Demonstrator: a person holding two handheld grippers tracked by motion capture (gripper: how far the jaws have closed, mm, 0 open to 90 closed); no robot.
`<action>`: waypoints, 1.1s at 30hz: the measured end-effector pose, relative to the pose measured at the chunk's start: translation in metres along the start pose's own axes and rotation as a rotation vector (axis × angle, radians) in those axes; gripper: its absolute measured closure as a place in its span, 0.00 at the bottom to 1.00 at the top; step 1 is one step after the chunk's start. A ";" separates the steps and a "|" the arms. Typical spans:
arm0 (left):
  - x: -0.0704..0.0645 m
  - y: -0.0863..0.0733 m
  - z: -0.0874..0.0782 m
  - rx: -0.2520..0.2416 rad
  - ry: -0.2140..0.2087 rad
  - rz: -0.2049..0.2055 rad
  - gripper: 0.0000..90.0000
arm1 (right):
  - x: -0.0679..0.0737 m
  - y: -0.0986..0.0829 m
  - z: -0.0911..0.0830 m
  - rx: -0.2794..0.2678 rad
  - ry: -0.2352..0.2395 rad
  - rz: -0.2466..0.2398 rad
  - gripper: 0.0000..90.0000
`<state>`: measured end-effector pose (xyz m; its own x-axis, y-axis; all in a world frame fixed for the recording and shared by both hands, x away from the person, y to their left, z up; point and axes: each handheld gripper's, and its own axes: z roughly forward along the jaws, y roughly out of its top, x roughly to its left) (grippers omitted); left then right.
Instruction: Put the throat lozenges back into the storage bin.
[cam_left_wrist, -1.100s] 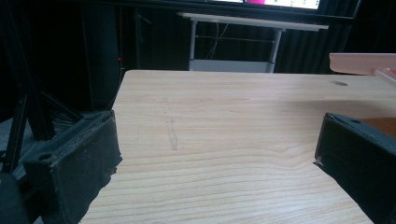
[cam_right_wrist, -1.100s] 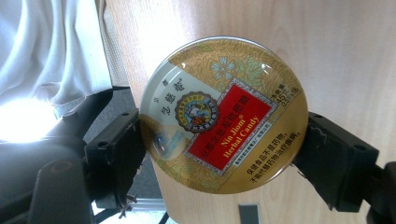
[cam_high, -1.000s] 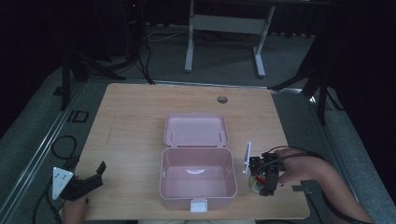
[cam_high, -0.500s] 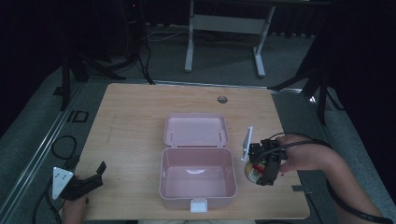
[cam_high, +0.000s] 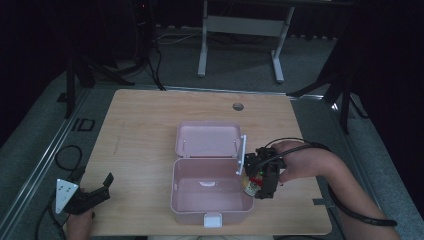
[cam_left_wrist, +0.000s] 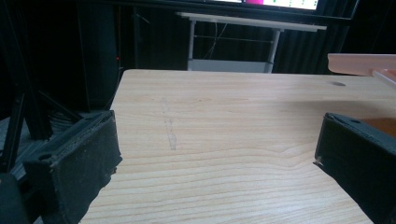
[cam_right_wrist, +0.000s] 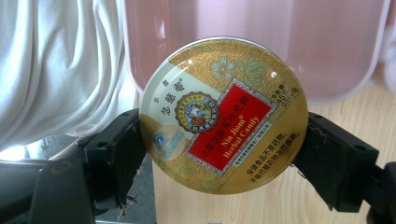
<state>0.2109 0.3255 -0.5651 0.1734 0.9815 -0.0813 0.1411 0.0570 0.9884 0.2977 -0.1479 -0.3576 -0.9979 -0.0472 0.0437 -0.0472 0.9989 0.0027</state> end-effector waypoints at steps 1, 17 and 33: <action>0.000 0.000 0.000 0.000 0.000 0.000 0.00 | 0.000 0.004 0.000 -0.005 0.003 -0.011 0.22; 0.000 0.000 0.000 -0.002 -0.004 -0.002 0.00 | -0.003 0.048 0.020 -0.015 0.035 -0.090 0.22; 0.000 0.000 0.000 0.000 -0.004 -0.002 0.00 | -0.014 0.057 0.076 0.053 0.084 -0.096 0.22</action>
<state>0.2109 0.3259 -0.5652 0.1774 0.9805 -0.0840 0.1419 0.0590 0.9881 0.3054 -0.0901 -0.4339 -0.9816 -0.1403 0.1292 -0.1468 0.9883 -0.0422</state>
